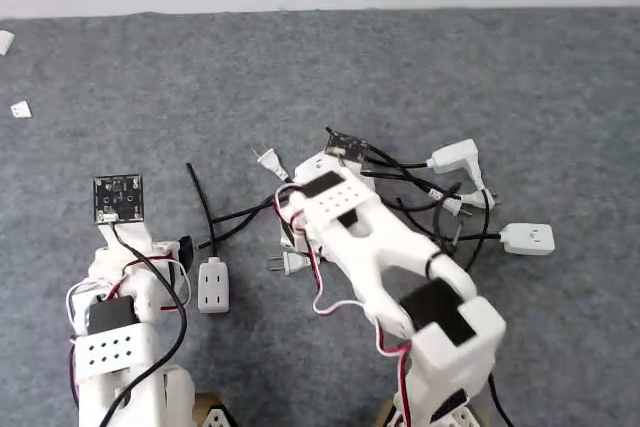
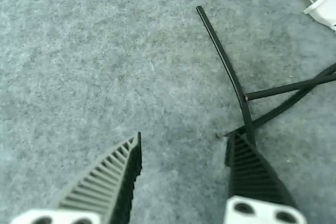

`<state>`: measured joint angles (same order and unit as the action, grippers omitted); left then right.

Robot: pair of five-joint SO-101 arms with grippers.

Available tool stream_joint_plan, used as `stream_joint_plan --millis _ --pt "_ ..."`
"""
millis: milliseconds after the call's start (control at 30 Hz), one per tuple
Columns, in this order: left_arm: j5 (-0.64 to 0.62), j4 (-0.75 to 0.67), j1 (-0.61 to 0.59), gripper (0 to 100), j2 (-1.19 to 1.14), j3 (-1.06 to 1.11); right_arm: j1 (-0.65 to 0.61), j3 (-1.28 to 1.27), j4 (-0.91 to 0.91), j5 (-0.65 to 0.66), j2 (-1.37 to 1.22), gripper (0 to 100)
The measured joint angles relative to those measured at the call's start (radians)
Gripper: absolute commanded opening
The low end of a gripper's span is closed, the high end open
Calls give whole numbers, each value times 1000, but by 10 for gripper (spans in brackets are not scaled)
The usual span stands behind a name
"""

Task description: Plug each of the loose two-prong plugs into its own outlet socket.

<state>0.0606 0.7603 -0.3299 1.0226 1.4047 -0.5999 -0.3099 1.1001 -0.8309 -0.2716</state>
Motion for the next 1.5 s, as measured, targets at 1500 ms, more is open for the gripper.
stream_joint_plan --millis 1500 --pt "3 3 0 242 9 0 8 121 439 704 233 8"
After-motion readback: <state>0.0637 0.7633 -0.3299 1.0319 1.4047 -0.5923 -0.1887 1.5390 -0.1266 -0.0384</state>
